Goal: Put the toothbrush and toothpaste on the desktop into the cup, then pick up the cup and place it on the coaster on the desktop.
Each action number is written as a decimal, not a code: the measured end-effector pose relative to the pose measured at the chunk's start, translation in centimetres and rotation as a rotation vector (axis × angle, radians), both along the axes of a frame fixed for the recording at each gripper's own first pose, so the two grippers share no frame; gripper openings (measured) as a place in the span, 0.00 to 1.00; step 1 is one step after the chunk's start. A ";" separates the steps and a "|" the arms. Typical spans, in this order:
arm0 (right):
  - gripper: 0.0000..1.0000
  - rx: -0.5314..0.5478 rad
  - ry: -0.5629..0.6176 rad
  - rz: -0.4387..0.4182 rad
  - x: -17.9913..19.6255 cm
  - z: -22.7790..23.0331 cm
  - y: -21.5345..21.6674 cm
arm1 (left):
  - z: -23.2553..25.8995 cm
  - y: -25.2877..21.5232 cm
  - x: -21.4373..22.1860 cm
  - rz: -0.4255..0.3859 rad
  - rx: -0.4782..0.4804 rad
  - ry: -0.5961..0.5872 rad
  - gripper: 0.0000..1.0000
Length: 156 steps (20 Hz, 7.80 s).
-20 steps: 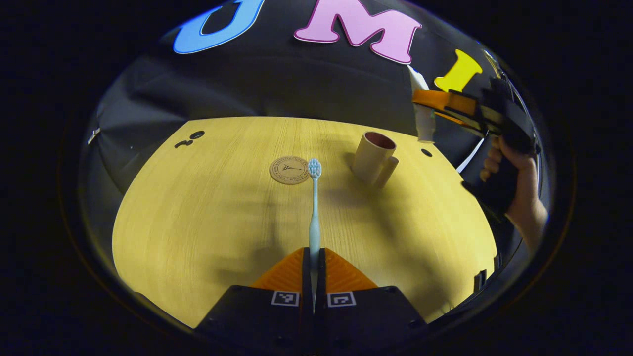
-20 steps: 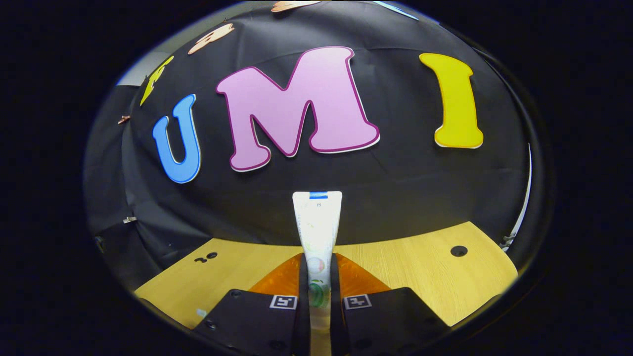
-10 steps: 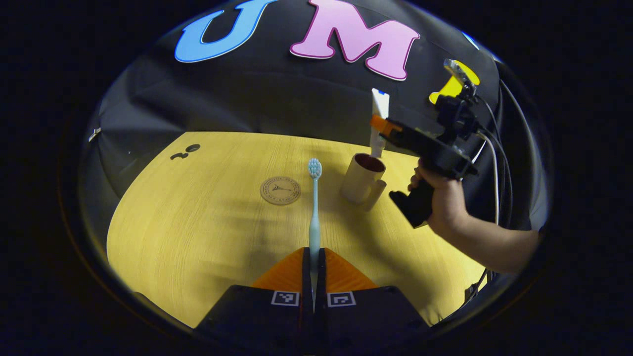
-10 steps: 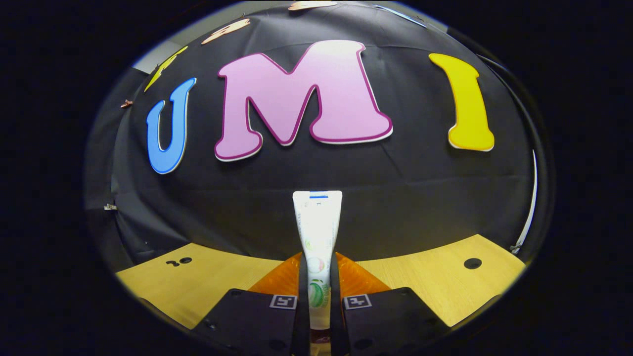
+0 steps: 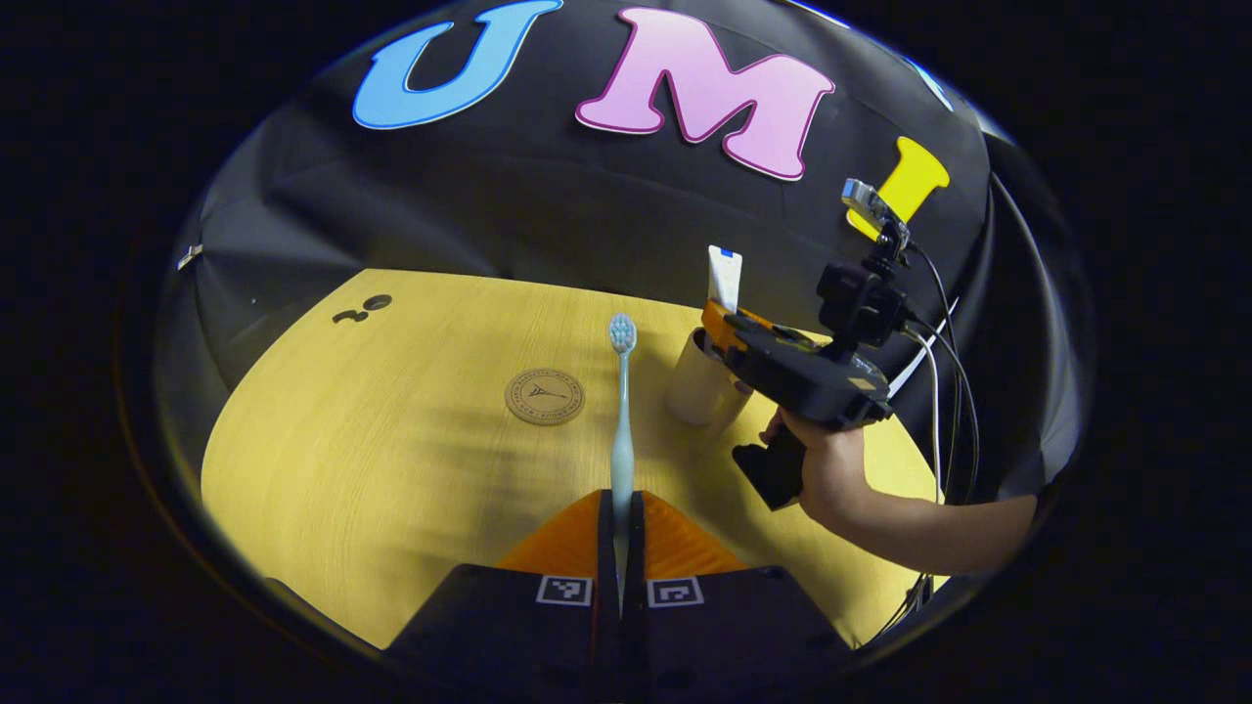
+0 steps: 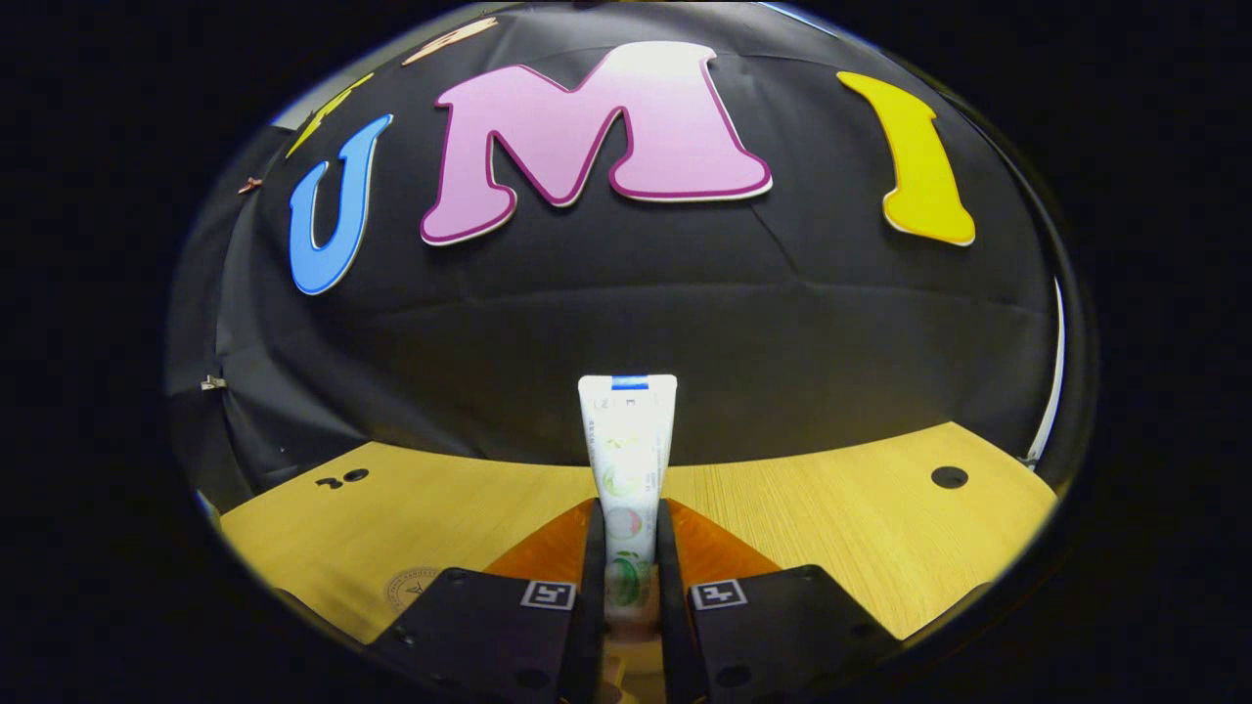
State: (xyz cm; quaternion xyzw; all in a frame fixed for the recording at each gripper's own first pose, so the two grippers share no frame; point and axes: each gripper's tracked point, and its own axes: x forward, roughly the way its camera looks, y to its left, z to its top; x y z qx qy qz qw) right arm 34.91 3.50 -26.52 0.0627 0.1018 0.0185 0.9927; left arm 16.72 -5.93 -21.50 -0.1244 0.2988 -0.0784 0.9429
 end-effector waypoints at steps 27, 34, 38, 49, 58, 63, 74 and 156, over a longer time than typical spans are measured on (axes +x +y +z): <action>0.98 0.006 0.213 -0.201 -13.1 1.3 -18.0 | 6.3 -12.4 23.0 -0.057 -0.054 -0.496 0.06; 0.98 0.012 0.235 -0.146 -12.8 0.7 -15.7 | 2.9 -12.9 23.5 -0.043 0.005 -0.461 0.13; 0.98 -0.029 0.258 -0.136 -13.3 0.6 -15.1 | 2.3 -12.7 22.8 -0.039 0.010 -0.449 0.19; 0.98 -0.027 0.224 -0.067 -10.8 7.1 -12.3 | 5.0 -5.8 11.9 0.065 0.071 -0.418 1.00; 0.98 -0.054 0.412 0.156 -9.1 7.6 -1.8 | 2.9 4.0 -7.9 0.235 0.088 -0.222 0.98; 0.98 -0.059 0.645 0.221 -8.2 2.9 2.4 | 3.6 7.4 -13.1 0.298 0.107 -0.194 0.98; 0.98 0.063 1.048 0.061 -7.2 -7.0 3.2 | 0.9 9.7 -17.7 0.344 0.140 -0.122 0.98; 0.99 -0.121 0.400 0.239 -12.8 13.7 8.4 | 7.4 5.2 -17.3 0.198 0.117 -0.252 0.98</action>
